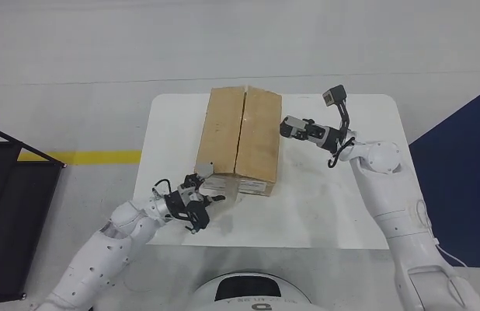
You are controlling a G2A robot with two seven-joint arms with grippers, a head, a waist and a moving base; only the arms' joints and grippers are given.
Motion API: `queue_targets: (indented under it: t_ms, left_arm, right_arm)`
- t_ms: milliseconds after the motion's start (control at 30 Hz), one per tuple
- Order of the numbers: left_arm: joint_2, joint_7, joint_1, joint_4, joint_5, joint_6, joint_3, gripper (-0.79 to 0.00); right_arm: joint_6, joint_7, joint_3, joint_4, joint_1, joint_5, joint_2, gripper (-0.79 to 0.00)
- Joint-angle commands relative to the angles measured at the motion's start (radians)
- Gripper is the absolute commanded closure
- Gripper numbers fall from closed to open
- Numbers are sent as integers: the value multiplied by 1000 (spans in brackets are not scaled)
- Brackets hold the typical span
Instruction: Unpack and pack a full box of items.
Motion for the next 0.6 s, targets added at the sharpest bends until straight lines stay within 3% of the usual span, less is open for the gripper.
queue_targets:
  t_ms: [0,67,167,300,400,467,567]
  left_arm:
    - [12,32,56,-39,-61,-56,-48,-785]
    - [25,56,101,-70,-118,-146,-95,-785]
    - [44,61,144,-83,-223,-404,-148,-785]
    - [64,21,143,-54,-376,-731,-218,-785]
    - [70,-82,115,6,-484,-933,-236,-785]
    - [74,-180,104,58,-571,-934,-179,-785]
    - [80,-334,26,104,-703,-934,-112,-785]
  right_arm:
    - [5,0,-8,1,10,-3,-1,-785]
    - [12,-2,-17,2,21,-4,-2,-785]
    - [23,-6,-30,5,38,-11,-3,-785]
    - [35,-13,-46,10,58,-19,-5,-785]
    - [38,-16,-54,16,68,-19,-5,-785]
    - [41,-18,-57,21,74,-19,-5,-785]
    - [41,-18,-60,28,82,-17,-5,-785]
